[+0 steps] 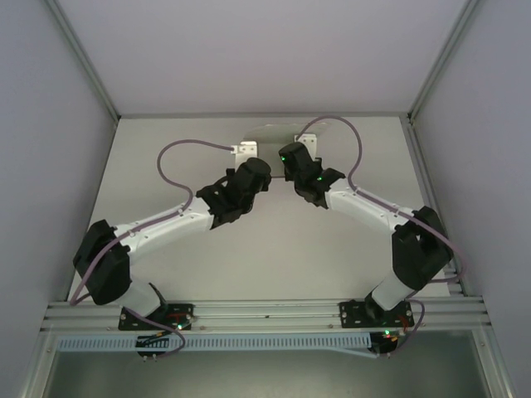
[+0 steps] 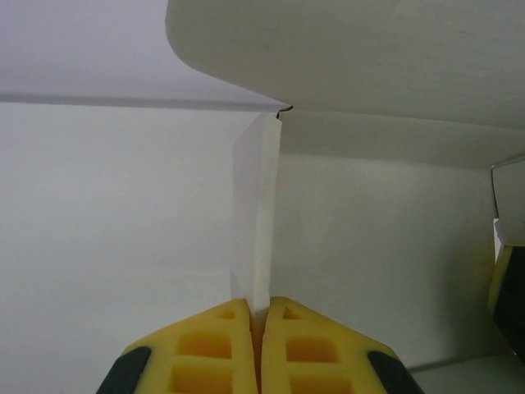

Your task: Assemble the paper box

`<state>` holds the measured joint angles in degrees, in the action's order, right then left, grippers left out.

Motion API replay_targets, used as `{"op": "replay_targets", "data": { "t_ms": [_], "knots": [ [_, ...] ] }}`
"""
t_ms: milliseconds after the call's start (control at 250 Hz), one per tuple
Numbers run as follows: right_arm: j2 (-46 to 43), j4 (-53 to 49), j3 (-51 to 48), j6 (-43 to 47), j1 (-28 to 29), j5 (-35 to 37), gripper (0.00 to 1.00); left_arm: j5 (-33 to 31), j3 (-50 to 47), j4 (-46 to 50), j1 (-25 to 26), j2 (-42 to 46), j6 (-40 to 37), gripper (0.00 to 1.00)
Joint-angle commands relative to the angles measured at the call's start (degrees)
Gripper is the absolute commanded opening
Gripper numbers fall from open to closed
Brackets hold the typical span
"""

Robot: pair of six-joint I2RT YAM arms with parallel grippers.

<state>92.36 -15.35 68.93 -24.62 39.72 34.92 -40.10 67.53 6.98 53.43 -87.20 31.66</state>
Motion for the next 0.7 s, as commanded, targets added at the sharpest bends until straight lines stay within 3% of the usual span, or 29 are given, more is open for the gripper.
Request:
{"op": "replay_targets", "data": {
  "t_ms": [0, 56, 128, 359, 459, 547, 647, 695],
  "knots": [
    [5.46, -16.35, -1.35, 1.83, -5.12, 29.18, 0.00, -12.56, 4.04, 4.69, -0.12, 3.31, 1.47, 0.00],
    [5.83, -17.84, -0.50, -0.12, -5.19, 30.05, 0.00, -12.64, 3.87, 4.25, -0.16, 3.08, 1.29, 0.00],
    [4.51, -11.76, -2.27, 1.74, -5.23, 23.64, 0.01, -12.30, 3.86, 4.01, -0.34, 2.57, 1.65, 0.00],
    [-5.85, 27.96, -18.19, 12.61, -5.16, -28.41, 0.28, -10.37, 4.72, 4.69, -0.39, 0.58, 2.66, 0.00],
    [-7.53, 36.20, -19.71, 13.19, -5.10, -41.57, 0.38, -8.97, 4.42, 4.32, -0.59, 0.49, 2.75, 0.00],
    [-8.72, 35.09, -17.83, 12.09, -4.95, -47.31, 0.44, -8.77, 4.19, 4.40, -0.69, 0.54, 2.93, 0.00],
    [-11.00, 31.55, -15.72, 9.90, -4.95, -47.28, 0.50, -8.77, 3.87, 4.78, -0.78, 0.54, 3.53, 0.00],
    [-12.42, 29.57, -14.83, 8.96, -5.00, -45.51, 0.59, -8.77, 3.68, 5.15, -0.86, 0.54, 3.89, 0.00]
  ]
}}
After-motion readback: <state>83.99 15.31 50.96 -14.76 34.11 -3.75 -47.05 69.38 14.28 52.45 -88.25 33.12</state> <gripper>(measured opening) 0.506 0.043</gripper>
